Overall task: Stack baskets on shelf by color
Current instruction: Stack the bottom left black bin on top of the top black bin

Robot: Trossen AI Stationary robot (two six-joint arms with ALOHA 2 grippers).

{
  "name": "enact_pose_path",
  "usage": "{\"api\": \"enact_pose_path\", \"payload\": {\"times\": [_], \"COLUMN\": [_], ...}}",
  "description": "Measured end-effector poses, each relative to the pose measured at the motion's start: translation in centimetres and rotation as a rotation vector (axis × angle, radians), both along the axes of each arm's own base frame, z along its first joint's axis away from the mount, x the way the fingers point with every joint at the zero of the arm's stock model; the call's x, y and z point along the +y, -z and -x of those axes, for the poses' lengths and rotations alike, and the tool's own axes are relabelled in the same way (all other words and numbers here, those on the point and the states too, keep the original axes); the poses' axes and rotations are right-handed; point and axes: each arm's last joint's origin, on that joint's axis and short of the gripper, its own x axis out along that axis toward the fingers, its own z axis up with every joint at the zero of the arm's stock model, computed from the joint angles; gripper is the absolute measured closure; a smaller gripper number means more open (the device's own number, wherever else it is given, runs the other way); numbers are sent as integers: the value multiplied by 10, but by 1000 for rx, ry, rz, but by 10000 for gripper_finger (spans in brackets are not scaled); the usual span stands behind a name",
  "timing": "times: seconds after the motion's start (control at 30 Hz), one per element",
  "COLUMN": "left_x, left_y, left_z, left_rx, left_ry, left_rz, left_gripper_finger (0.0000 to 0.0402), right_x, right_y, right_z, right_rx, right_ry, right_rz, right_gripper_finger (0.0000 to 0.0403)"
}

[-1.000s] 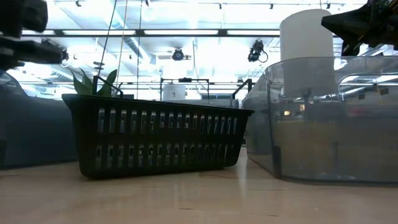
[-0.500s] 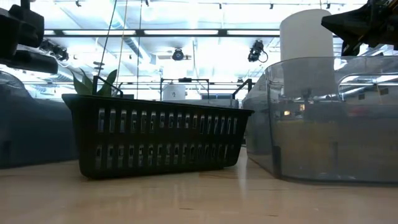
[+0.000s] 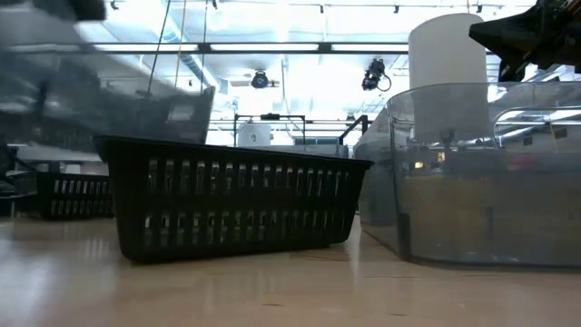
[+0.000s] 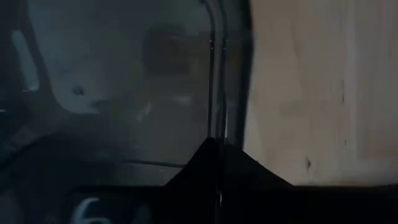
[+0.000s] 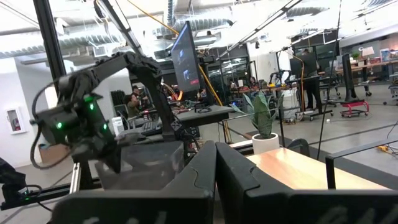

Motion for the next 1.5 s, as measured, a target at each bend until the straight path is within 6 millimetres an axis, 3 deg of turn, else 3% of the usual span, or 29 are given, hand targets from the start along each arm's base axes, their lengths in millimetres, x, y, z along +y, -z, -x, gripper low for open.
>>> {"api": "enact_pose_path", "payload": {"times": [0.3,0.53,0.8,1.27,1.5], "left_x": [34,85,126,145,146], "left_y": [-42,-43,-44,-52,-34], "left_z": [-28,-67,-96,-128,-140], "left_rx": [-66,-177,-299,-581,-555], "left_ry": [7,-43,-71,-107,-167], "left_rz": [-80,-60,-32,39,77], "left_gripper_finger": [397,397,397,397,396], "right_x": [0,0,0,0,0], "right_y": [0,0,0,0,0], "right_z": [0,0,0,0,0], "right_rx": [0,0,0,0,-1], "right_ry": [0,0,0,0,0], "right_rz": [0,0,0,0,0], "right_gripper_finger": [387,387,387,387,387]}}
